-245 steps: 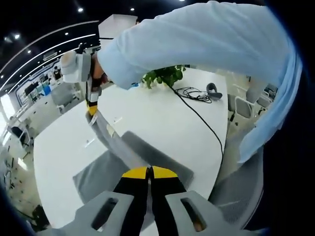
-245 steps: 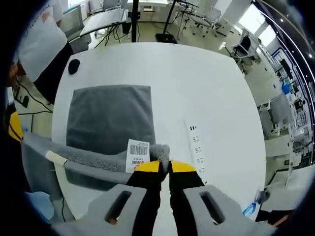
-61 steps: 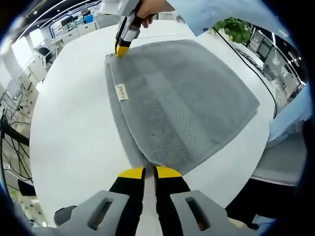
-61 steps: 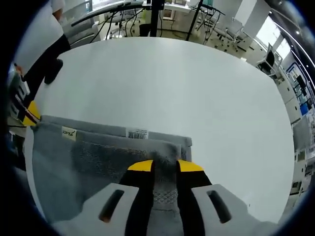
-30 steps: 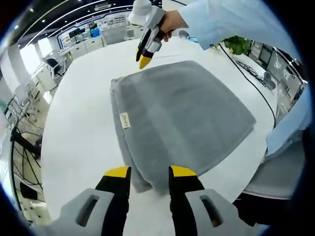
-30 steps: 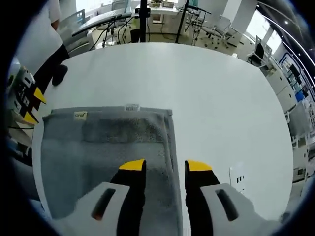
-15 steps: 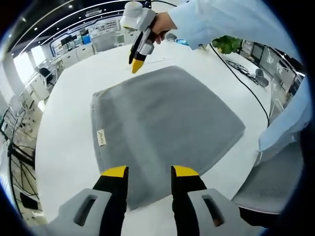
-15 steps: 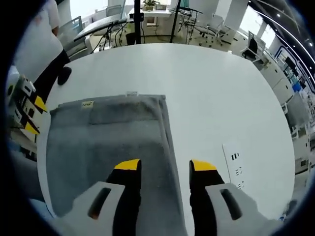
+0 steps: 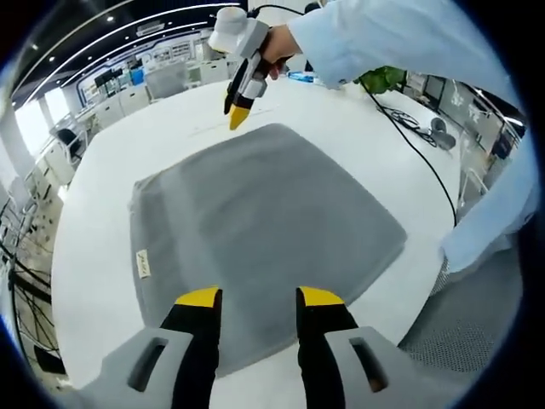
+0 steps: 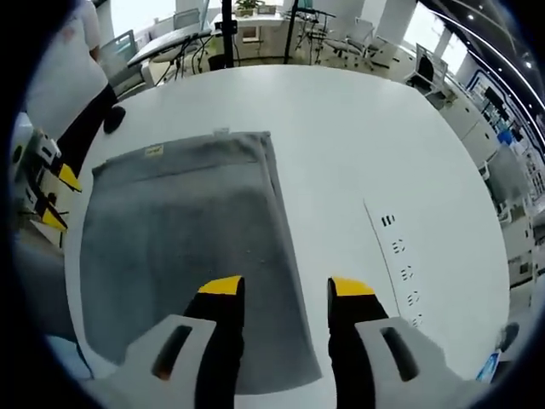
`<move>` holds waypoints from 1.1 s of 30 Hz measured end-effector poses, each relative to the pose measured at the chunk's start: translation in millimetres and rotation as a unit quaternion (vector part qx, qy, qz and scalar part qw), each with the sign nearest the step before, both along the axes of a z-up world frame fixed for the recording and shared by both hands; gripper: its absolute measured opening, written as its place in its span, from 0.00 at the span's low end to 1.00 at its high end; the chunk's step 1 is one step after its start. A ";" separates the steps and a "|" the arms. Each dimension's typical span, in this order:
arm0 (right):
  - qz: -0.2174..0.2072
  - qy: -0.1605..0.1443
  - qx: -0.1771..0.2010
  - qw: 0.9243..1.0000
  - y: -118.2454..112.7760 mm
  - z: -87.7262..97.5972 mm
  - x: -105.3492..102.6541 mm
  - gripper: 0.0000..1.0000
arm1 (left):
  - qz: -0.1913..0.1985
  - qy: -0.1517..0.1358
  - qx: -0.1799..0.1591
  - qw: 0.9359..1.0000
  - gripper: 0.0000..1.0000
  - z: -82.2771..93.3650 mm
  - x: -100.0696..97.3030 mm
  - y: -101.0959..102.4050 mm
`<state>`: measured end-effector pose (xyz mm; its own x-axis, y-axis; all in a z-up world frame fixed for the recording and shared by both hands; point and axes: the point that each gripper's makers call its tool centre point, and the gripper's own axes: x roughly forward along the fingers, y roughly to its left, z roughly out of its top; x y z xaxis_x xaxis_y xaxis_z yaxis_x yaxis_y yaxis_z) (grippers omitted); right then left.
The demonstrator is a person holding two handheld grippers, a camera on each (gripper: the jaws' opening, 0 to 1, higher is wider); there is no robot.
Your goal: Fold the towel on the table until its edges align and the towel forms a compact rectangular stack.
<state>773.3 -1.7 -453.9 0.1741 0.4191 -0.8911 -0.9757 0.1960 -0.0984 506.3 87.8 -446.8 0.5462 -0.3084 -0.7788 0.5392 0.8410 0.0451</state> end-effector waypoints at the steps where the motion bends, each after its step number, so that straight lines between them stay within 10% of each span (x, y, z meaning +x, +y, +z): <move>1: -0.001 0.000 -0.001 1.000 -3.2 -0.5 2.0 0.38 | -0.001 0.000 0.000 1.000 0.35 -0.4 0.8 -2.1; 33: -0.020 -0.002 0.052 0.998 -74.8 24.2 -19.0 0.41 | 0.020 -0.068 -0.035 0.997 0.38 21.7 -7.4 -55.0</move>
